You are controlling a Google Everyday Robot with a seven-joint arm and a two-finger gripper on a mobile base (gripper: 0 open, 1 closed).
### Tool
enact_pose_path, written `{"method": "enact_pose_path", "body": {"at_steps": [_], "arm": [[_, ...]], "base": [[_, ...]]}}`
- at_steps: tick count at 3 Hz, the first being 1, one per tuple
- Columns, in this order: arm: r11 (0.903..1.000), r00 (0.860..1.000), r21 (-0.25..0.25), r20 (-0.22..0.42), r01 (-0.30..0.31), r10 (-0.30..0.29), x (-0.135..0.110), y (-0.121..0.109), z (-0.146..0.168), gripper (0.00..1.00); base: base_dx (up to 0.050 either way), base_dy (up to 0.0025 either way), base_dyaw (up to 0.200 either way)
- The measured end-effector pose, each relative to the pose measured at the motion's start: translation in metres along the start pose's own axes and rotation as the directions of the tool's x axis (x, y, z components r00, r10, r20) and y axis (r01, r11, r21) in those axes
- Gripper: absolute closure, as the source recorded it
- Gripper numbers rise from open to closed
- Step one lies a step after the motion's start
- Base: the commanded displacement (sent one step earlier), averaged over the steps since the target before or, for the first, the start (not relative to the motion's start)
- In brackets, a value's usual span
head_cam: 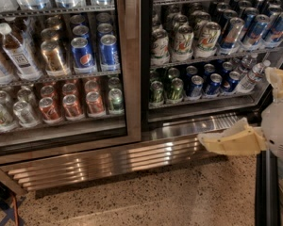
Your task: Open right fridge door
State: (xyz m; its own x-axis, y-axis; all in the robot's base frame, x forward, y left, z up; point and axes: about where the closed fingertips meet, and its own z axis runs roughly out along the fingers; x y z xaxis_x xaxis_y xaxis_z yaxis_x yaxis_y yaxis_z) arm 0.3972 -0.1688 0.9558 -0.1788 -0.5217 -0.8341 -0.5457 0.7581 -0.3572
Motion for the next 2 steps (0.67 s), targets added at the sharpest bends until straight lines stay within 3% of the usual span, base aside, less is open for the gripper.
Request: {"method": "enact_pose_path", "body": {"at_steps": [1, 2], "arm": [[0.9976, 1.000, -0.070, 0.003, -0.003, 0.003, 0.0105, 0.0007, 0.0068, 0.00], [0.9976, 1.000, -0.070, 0.003, -0.003, 0.003, 0.0105, 0.0007, 0.0068, 0.00]], "base": [[0.000, 0.00000, 0.000], [0.000, 0.00000, 0.000]]}}
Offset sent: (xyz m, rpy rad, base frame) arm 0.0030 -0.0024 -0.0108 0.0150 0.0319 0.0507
